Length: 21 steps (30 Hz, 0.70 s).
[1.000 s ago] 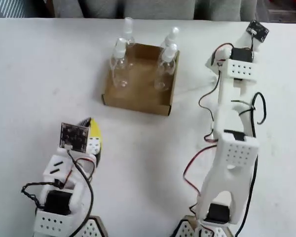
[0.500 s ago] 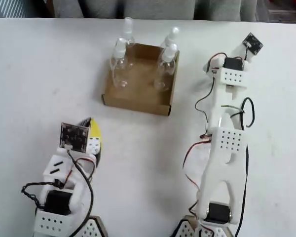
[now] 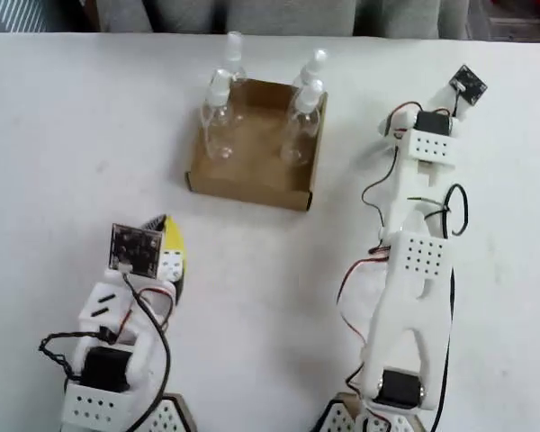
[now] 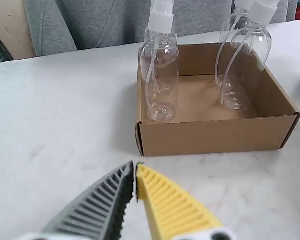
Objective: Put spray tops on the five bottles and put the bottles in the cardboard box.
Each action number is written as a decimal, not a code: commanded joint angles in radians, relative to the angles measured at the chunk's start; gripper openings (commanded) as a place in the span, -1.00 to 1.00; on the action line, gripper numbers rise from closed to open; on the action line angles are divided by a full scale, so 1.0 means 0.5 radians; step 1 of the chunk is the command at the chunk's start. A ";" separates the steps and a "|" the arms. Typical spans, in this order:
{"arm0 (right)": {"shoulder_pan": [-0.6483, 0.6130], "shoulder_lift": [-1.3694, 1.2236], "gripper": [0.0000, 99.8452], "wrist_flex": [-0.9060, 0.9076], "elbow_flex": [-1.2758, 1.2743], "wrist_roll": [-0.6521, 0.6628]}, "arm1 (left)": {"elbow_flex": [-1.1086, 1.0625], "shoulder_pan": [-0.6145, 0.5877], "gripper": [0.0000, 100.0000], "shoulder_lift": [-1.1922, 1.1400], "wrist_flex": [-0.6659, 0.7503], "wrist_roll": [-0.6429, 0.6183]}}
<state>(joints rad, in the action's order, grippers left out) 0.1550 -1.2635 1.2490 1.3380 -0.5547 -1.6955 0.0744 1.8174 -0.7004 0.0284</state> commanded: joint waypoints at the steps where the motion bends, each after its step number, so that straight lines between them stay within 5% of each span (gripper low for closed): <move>1: 0.066 0.057 -0.98 -0.032 0.077 0.031 | 0.003 -0.014 -0.95 0.008 -0.003 0.021; 12: 0.041 0.382 -0.97 0.664 0.651 0.037 | 0.003 -0.014 -0.95 0.008 -0.003 0.021; 21: -0.152 0.925 -0.97 1.036 0.623 0.451 | 0.003 -0.014 -0.95 0.008 -0.003 0.021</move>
<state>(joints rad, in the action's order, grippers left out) 0.1212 -0.9490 1.7139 1.6034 -0.3874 -1.6955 0.0744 1.8174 -0.7004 0.0284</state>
